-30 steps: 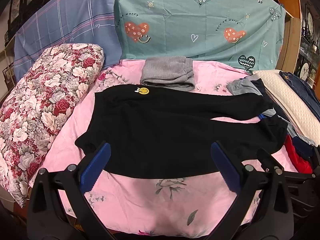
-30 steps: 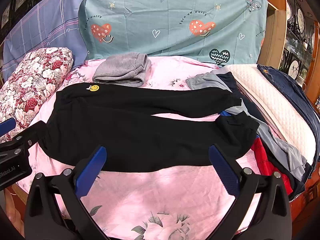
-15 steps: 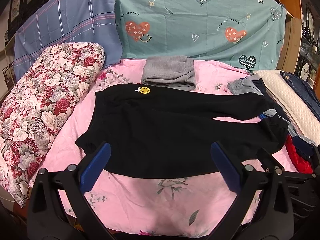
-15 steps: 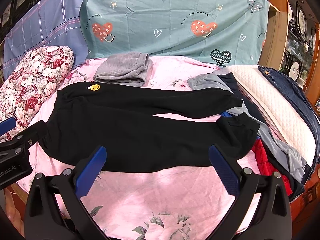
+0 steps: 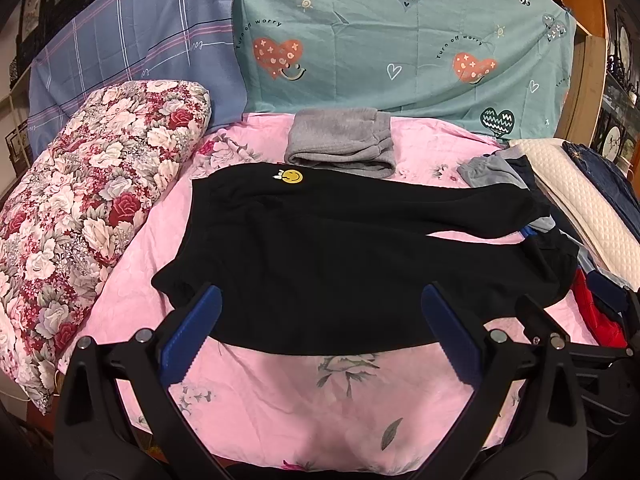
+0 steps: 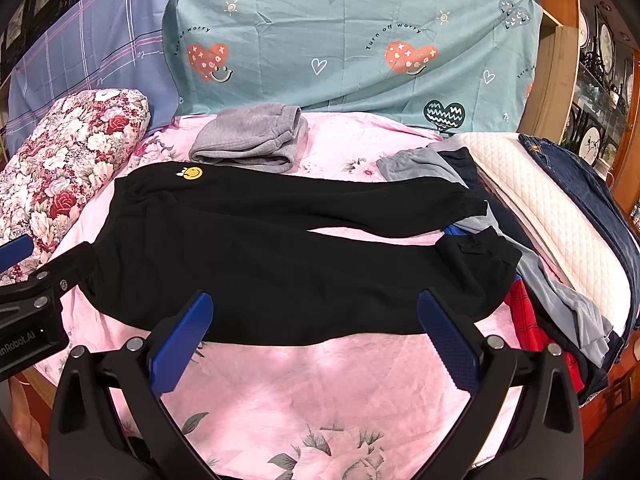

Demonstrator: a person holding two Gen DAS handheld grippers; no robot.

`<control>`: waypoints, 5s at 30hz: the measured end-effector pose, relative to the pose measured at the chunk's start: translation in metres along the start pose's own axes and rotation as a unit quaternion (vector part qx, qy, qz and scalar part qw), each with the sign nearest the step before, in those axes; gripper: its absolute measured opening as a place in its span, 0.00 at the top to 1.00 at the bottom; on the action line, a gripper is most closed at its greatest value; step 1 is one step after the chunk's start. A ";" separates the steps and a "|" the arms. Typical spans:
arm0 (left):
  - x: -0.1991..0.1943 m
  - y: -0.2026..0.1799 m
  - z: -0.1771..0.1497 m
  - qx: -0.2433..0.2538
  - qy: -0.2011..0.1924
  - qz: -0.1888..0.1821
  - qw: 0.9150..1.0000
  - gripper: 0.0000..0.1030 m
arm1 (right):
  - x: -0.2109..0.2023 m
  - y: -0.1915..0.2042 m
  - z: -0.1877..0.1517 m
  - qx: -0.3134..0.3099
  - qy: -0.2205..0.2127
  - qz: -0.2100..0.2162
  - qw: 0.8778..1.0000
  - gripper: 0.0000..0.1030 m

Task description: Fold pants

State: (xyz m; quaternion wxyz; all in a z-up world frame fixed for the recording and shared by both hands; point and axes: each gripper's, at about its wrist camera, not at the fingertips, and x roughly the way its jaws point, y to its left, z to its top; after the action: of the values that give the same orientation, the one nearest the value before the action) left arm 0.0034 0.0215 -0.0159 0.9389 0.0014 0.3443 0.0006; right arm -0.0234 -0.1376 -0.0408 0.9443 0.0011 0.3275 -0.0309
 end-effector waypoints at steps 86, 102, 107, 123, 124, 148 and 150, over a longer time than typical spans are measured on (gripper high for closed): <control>0.165 0.295 -0.069 -0.354 0.170 0.012 0.920 0.91 | 0.098 -0.207 -0.016 0.225 0.183 -0.028 0.957 0.01; 0.163 0.294 -0.069 -0.353 0.174 0.016 0.919 0.90 | 0.191 -0.261 -0.048 0.281 0.187 -0.053 0.940 0.68; 0.150 0.292 -0.067 -0.357 0.164 0.026 0.919 0.91 | 0.173 -0.292 -0.067 0.368 0.154 0.006 0.917 0.91; 0.116 0.290 -0.086 -0.294 0.206 0.038 0.933 0.73 | 0.125 -0.290 -0.094 0.335 0.201 -0.032 0.920 0.83; 0.109 0.290 -0.086 -0.285 0.203 0.051 0.935 0.64 | 0.126 -0.289 -0.098 0.330 0.214 -0.040 0.918 0.79; 0.256 0.217 0.038 -0.139 0.268 -0.027 0.953 0.35 | 0.314 -0.270 0.066 0.288 0.181 0.070 0.938 0.97; 0.263 0.216 0.034 -0.131 0.277 -0.017 0.952 0.39 | 0.313 -0.272 0.065 0.293 0.176 0.074 0.937 0.97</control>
State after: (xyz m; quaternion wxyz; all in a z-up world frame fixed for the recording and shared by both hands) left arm 0.2254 0.2375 -0.1595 0.7986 -0.1280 0.5874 0.0305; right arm 0.2461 -0.4291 -0.1786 0.8291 0.3079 0.4635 -0.0548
